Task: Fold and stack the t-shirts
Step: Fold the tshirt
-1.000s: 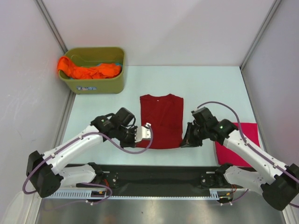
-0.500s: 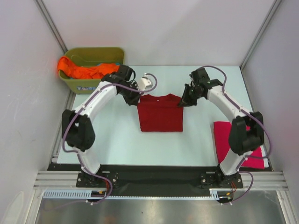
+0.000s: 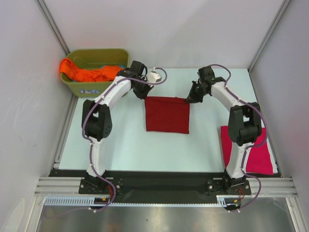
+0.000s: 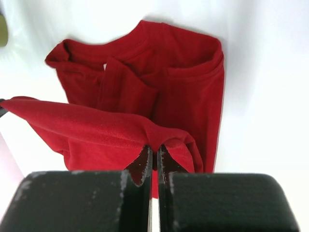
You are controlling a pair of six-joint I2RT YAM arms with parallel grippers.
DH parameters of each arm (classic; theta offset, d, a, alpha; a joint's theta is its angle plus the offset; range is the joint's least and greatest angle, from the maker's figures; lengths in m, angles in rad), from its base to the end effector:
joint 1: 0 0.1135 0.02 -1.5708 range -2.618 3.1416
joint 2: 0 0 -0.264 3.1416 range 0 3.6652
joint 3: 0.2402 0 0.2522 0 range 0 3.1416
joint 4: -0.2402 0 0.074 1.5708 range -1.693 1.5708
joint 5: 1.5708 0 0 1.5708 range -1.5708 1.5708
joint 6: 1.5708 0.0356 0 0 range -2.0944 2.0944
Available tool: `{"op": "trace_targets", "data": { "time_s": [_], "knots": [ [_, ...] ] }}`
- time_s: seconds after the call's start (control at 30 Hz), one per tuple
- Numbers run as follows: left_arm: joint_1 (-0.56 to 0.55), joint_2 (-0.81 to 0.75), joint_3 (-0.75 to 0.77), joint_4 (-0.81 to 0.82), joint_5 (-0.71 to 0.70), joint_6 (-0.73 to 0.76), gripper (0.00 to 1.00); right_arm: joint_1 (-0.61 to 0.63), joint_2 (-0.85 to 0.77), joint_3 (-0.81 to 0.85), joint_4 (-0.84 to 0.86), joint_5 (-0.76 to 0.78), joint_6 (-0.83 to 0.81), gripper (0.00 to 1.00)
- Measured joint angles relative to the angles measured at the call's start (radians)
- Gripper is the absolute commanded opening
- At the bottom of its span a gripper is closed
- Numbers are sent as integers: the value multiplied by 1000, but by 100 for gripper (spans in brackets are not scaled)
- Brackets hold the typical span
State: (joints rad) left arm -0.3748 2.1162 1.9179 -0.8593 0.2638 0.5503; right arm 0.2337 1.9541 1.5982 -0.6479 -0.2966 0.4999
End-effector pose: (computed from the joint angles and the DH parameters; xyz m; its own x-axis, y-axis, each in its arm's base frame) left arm 0.4267 -0.1778 0.2554 -0.4439 0.7171 -0.5373 0.8267 0.5590 0.0631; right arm 0.4133 0.1091 0.2381 -0.8995 0.2571 -0.3532 0.0650 0.8782 0.4738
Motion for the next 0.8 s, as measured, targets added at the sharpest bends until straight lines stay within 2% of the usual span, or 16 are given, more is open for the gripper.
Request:
{"op": "trace_targets", "data": {
  "time_s": [0.1,0.13,0.17,0.2,0.23,0.33,0.47,0.5,0.6,0.67,0.7,0.73,0.8],
  "knots": [
    [0,36,10,8,-19,-10,0,0,28,7,15,0,5,1],
    [0,50,17,8,-25,-14,1,0,40,12,20,0,8,7],
    [0,61,25,10,-29,-19,6,0,51,18,26,1,14,13],
    [0,77,38,10,-35,-24,16,0,62,23,31,2,18,22],
    [0,91,53,13,-40,-28,39,0,76,36,33,6,26,40],
    [2,122,98,23,-79,-55,53,-5,121,85,45,42,31,46],
    [7,122,137,52,-103,-100,53,-22,153,130,59,81,33,47],
    [8,112,132,63,-102,-116,52,-23,148,128,61,93,30,50],
    [9,24,11,109,-69,-158,55,-24,89,42,106,122,21,59],
    [9,-73,-140,131,-31,-192,64,-12,19,-58,116,129,19,64],
    [9,-109,-200,131,-10,-210,66,-3,-10,-99,116,131,18,69],
    [9,-137,-253,136,7,-229,74,8,-33,-135,121,132,20,73],
    [8,-161,-325,144,27,-264,77,21,-62,-200,143,126,23,79]
  ]
}}
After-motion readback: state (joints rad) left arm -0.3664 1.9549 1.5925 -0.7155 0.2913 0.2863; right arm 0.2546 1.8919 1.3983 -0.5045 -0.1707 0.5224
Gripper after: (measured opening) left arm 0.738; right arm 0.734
